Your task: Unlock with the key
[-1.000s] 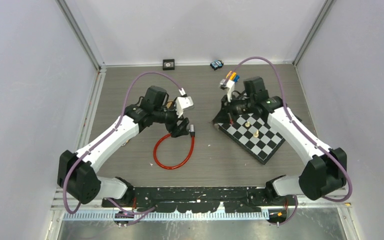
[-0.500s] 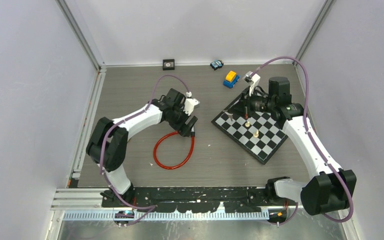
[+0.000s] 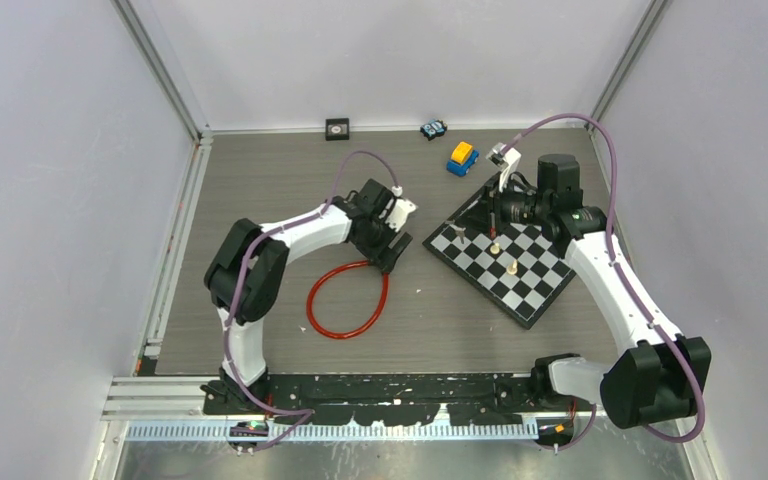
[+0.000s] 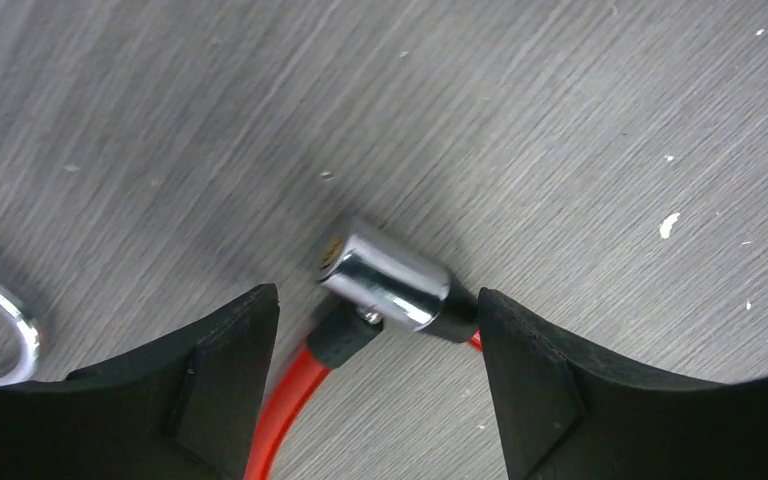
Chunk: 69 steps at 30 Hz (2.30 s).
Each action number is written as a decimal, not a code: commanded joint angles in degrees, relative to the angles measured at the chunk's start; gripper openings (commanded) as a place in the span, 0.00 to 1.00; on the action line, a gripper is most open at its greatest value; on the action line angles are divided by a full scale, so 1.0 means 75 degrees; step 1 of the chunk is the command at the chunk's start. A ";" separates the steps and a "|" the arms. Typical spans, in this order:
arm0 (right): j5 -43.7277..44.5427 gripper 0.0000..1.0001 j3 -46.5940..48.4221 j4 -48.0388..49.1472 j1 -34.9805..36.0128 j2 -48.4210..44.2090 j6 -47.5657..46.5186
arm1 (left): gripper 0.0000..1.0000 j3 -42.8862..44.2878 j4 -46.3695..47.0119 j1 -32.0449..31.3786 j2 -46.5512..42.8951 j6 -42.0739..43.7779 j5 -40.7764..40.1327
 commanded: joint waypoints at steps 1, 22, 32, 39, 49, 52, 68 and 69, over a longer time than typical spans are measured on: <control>-0.0239 0.01 -0.0038 0.0347 -0.0054 0.0038 0.0043 | 0.72 0.0304 0.0071 -0.0322 0.0178 0.0350 -0.0371; -0.0369 0.01 -0.0112 0.0427 -0.0167 0.0040 0.0127 | 0.51 -0.1395 -0.1513 -0.0546 -0.1615 0.5239 0.0941; -0.0455 0.01 -0.0150 0.0518 -0.0168 0.0194 0.0233 | 0.92 -0.2263 -0.0888 -0.0546 -0.3173 0.3195 0.0061; -0.0432 0.01 -0.0161 0.0535 -0.0171 0.0223 0.0233 | 0.73 -0.1889 -0.1564 -0.0549 -0.2411 0.1822 -0.0080; -0.0440 0.01 -0.0185 0.0583 -0.0177 0.0216 0.0247 | 0.65 -0.1596 -0.1545 -0.0546 -0.1435 0.1041 -0.0162; -0.0440 0.01 -0.0185 0.0581 -0.0178 0.0237 0.0233 | 0.59 -0.1557 -0.1473 -0.0546 -0.1229 0.0939 -0.0101; -0.0475 0.01 -0.0185 0.0553 -0.0177 0.0311 0.0243 | 0.04 -0.1838 -0.1175 -0.0546 -0.1226 0.1679 0.0229; -0.0476 0.00 -0.0185 0.0566 -0.0182 0.0311 0.0254 | 0.00 -0.1911 -0.1190 -0.0546 -0.1400 0.1857 0.0482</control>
